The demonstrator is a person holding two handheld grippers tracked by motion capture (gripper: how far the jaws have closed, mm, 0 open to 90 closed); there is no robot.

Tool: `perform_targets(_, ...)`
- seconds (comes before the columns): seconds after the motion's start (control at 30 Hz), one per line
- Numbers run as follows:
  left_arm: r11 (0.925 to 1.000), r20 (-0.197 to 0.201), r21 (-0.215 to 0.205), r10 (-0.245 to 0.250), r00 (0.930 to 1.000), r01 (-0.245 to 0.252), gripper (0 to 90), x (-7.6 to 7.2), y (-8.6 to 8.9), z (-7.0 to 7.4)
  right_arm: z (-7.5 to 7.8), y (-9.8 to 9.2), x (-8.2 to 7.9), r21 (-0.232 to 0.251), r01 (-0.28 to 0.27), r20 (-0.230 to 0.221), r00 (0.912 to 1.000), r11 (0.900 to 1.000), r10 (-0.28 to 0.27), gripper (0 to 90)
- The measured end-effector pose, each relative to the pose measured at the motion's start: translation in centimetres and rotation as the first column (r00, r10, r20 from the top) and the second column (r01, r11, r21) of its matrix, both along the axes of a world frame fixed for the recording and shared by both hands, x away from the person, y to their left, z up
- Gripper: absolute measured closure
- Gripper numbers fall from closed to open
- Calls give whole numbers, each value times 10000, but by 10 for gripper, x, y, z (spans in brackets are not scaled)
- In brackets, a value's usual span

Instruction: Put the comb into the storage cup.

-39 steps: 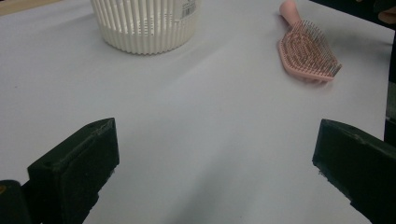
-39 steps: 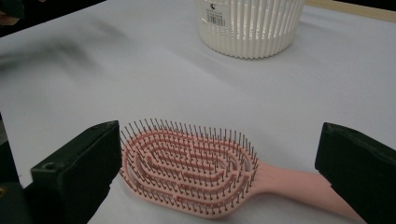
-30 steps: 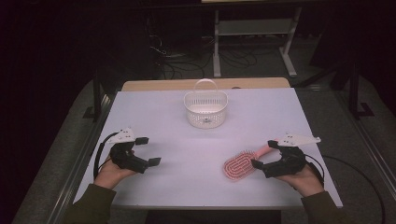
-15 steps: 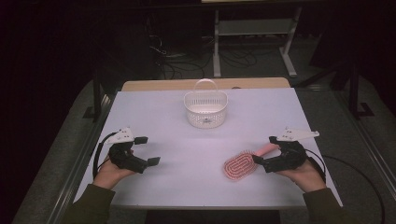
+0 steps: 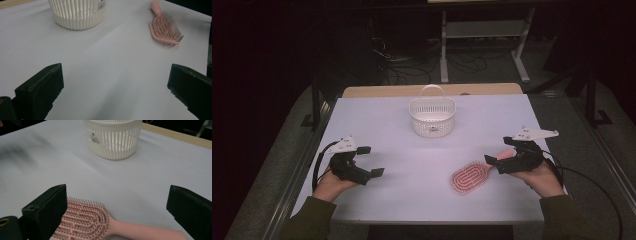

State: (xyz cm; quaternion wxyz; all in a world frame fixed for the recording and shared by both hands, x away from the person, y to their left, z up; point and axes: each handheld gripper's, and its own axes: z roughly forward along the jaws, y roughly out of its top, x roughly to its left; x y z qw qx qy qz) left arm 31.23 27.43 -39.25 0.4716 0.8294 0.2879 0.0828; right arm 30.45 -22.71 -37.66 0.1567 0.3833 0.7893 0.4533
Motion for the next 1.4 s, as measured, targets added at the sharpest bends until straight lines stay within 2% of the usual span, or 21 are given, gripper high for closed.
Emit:
perform_targets(0.37, 10000, 6, 3, -1, 10000, 1, 0, 0, 0, 0, 9, 1, 17, -203, 94, 81, 9999, 9997, -92, 27)
perform_targets(0.87, 10000, 42, 9, -9, 10000, 9, 0, 0, 0, -1, 7, 4, 43, -521, 148, -174, 9997, 9985, -158, 41)
perform_targets(0.9, 10000, 42, 21, -7, 10000, 7, 0, 0, 0, -1, 7, 4, 45, -607, 146, -189, 9997, 9980, -158, 42)
perform_targets(0.93, 10000, 38, 33, 0, 10000, 0, 0, 1, 0, -1, 6, 4, 51, -901, 192, -232, 9995, 9958, -214, 42)
perform_targets(1.1, 10000, 67, -11, 34, 10000, -34, 0, 1, 0, 0, 5, 6, 60, -1091, 239, -326, 9991, 9937, -276, 51)
perform_targets(1.23, 10000, 68, -39, 44, 10000, -44, 0, 1, 1, -1, 4, 6, 68, -997, 334, -288, 9989, 9945, -364, 73)
perform_targets(1.4, 9999, 106, -66, 87, 9999, -86, 0, 1, 2, 1, 4, 5, 68, -990, 443, -361, 9982, 9941, -481, 129)
